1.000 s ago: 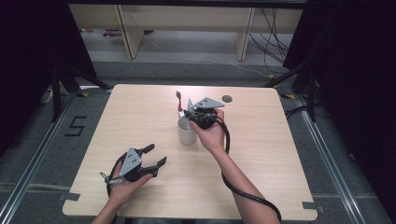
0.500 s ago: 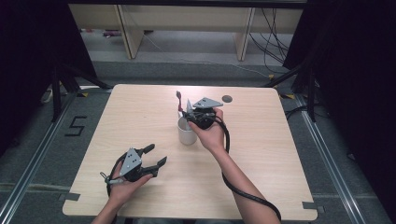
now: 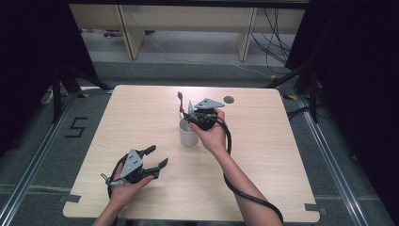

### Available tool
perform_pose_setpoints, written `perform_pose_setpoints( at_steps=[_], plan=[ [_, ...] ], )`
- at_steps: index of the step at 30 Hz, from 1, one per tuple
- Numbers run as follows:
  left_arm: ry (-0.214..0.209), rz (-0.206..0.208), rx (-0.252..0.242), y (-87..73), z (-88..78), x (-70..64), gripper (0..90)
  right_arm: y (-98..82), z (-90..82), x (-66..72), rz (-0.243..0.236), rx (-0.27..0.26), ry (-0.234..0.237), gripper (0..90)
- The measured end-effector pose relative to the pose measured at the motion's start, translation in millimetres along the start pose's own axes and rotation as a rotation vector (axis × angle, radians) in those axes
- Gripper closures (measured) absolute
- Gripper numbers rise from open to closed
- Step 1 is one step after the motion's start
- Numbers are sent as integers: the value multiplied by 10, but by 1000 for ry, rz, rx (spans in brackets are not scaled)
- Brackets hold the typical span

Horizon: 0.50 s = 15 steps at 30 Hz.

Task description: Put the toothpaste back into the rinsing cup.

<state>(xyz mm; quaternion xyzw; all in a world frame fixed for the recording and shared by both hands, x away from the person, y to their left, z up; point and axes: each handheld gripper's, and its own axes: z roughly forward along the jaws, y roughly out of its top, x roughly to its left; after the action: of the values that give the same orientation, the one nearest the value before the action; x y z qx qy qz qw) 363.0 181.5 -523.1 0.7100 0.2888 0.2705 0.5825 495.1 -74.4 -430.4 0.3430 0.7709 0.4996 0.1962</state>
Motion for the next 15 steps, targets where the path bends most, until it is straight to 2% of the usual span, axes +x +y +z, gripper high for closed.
perform_pose_setpoints(
  at_steps=[3,7,10,11,14,15],
  plan=[
    [-2,1,1,0,1,1,302,1,1,-8,-4,1,-3,658],
    [-2,-1,0,0,2,2,302,-2,13,-2,14,-4,12,636],
    [-2,-1,1,0,2,2,302,0,4,-8,9,5,-4,610],
    [-2,0,1,0,2,2,302,-3,14,-5,15,-4,8,601],
    [-2,-2,1,0,2,3,302,-5,13,-5,18,-8,4,578],
    [-2,-3,1,0,2,3,302,-4,17,-15,3,-9,7,573]
  ],
)
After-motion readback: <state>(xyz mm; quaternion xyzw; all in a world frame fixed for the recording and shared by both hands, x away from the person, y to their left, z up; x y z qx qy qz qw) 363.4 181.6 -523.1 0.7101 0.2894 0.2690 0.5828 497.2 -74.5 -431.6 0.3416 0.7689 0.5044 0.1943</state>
